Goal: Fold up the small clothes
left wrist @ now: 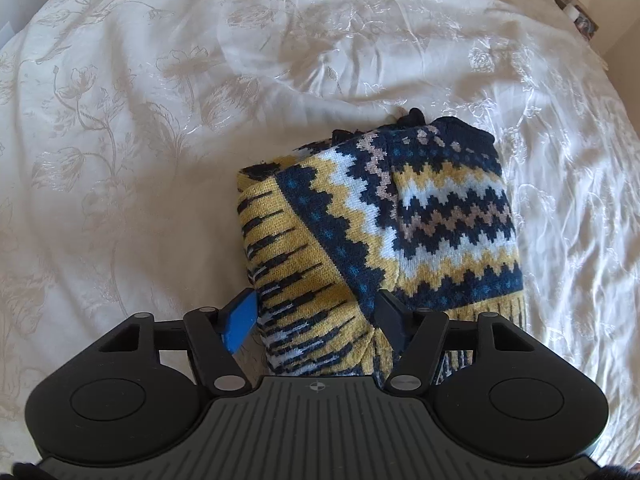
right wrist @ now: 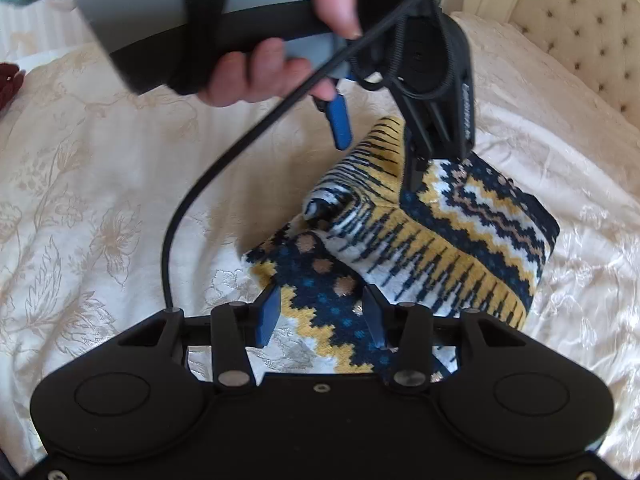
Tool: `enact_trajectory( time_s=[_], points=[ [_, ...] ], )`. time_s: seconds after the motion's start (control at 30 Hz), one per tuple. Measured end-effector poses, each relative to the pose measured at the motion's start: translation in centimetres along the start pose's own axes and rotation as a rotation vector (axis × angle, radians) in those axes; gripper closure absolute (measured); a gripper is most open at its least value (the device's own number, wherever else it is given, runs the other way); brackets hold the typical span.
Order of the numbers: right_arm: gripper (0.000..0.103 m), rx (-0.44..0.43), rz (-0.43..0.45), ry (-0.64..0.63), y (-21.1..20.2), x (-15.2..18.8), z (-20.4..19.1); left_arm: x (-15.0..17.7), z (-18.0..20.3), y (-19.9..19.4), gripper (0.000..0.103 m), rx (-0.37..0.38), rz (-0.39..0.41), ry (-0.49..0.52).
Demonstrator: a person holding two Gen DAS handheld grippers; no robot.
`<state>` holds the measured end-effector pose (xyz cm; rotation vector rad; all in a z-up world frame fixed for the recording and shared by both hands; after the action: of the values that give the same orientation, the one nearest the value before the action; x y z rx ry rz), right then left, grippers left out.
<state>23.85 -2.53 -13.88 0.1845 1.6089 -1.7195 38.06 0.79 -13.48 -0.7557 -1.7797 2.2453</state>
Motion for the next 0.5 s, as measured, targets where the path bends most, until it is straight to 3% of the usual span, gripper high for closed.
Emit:
enact_trajectory(
  time_s=[0.2,0.27,0.3,0.33,0.4,0.5],
  points=[
    [0.043,0.089,-0.021,-0.205,2.0,0.2,-2.5,-0.3,-0.1,1.4,0.054,-0.008,-0.025,-0.032],
    [0.044,0.103,-0.023,-0.216,2.3,0.4,-2.6,-0.4,-0.1,1.5,0.076,0.006,-0.015,-0.045],
    [0.053,0.105,-0.021,-0.203,2.3,0.4,-2.4,-0.3,-0.1,1.3,0.080,-0.003,-0.004,-0.045],
    [0.088,0.095,-0.027,-0.166,2.2,0.3,-2.0,-0.4,0.2,0.9,0.088,-0.017,0.013,-0.029],
    [0.092,0.054,-0.017,-0.035,1.3,-0.1,-0.3,-0.4,0.6,-0.3,0.090,-0.026,0.048,0.009],
    [0.092,0.034,0.078,0.095,-1.4,-0.9,1.4,-0.4,0.4,-2.4,0.090,-0.017,0.109,0.017]
  ],
)
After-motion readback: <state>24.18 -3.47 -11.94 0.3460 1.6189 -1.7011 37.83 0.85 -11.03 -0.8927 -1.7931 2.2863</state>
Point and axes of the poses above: each gripper's, at about its wrist camera, not at the fingertips, and y roughly the way its jaws point, z to its right, x to its underside, the point moved 1 cm from there along y, roughly the way its jaws point, and after that the axes turned 1 degree about -z, right-handed, at the moved point
